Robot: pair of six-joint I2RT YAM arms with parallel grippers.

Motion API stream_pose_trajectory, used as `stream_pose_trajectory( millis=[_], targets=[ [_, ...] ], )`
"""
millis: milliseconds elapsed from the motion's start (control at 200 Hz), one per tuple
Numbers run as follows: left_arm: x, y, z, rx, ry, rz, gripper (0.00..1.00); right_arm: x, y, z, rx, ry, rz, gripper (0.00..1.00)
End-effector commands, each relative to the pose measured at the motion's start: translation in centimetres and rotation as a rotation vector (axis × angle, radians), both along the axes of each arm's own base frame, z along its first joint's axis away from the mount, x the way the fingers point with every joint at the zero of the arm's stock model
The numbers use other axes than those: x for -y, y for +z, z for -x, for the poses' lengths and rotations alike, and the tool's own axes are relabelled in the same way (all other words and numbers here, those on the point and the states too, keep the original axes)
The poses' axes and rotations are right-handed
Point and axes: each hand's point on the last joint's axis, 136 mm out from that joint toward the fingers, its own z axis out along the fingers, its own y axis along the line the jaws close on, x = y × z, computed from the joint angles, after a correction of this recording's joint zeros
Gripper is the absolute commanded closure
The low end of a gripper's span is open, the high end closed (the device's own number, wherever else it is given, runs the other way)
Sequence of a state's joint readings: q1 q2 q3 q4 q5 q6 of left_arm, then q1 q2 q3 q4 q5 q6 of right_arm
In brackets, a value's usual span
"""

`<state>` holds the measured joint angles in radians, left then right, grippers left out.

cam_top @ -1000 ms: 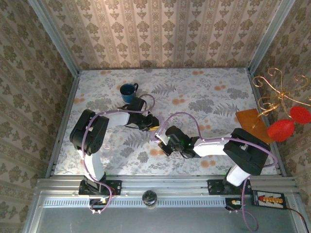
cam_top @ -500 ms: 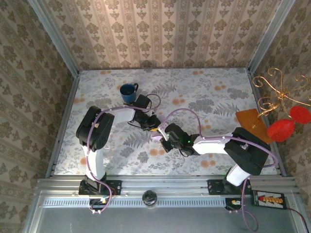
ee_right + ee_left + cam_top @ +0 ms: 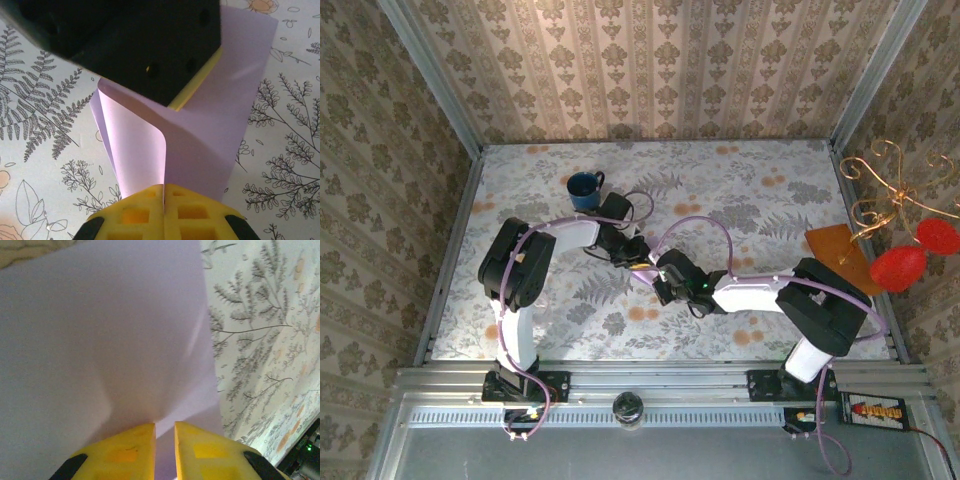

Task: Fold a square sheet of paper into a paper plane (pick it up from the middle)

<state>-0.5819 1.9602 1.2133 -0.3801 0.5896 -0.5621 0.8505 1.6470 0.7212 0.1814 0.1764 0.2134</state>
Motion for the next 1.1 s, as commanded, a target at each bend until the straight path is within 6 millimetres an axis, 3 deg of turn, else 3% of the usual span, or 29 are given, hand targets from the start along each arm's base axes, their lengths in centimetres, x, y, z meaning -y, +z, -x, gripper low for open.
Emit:
stream_pose_trajectory(
  millis=[0,195,500,810,1095],
  targets=[
    [0.3,3.8,-1.1,0.091,-0.038,0.031,0.82,0.0,0.0,-0.3,-0.014,-0.019,0.004,0.97],
    [-1.3,2.4,-2.5,0.089,0.0,-0.028,0.82,0.3,-0.5,-0.3,-0.029,-0.031,0.005,0.97],
    [-1.4,-0.7,-2.3,0.033,-0.038,-0.089,0.84,0.0,-0.1,-0.6,-0.032,-0.025,-0.021,0.97],
    [-1.1,-2.2,-0.8,-0.006,-0.129,-0.111,0.85,-0.8,-0.6,-0.4,-0.077,0.034,-0.035,0.97],
    [-0.8,-2.2,-0.6,-0.012,-0.139,-0.09,0.87,-0.5,-1.2,-0.8,-0.107,0.02,-0.024,0.97]
  ],
)
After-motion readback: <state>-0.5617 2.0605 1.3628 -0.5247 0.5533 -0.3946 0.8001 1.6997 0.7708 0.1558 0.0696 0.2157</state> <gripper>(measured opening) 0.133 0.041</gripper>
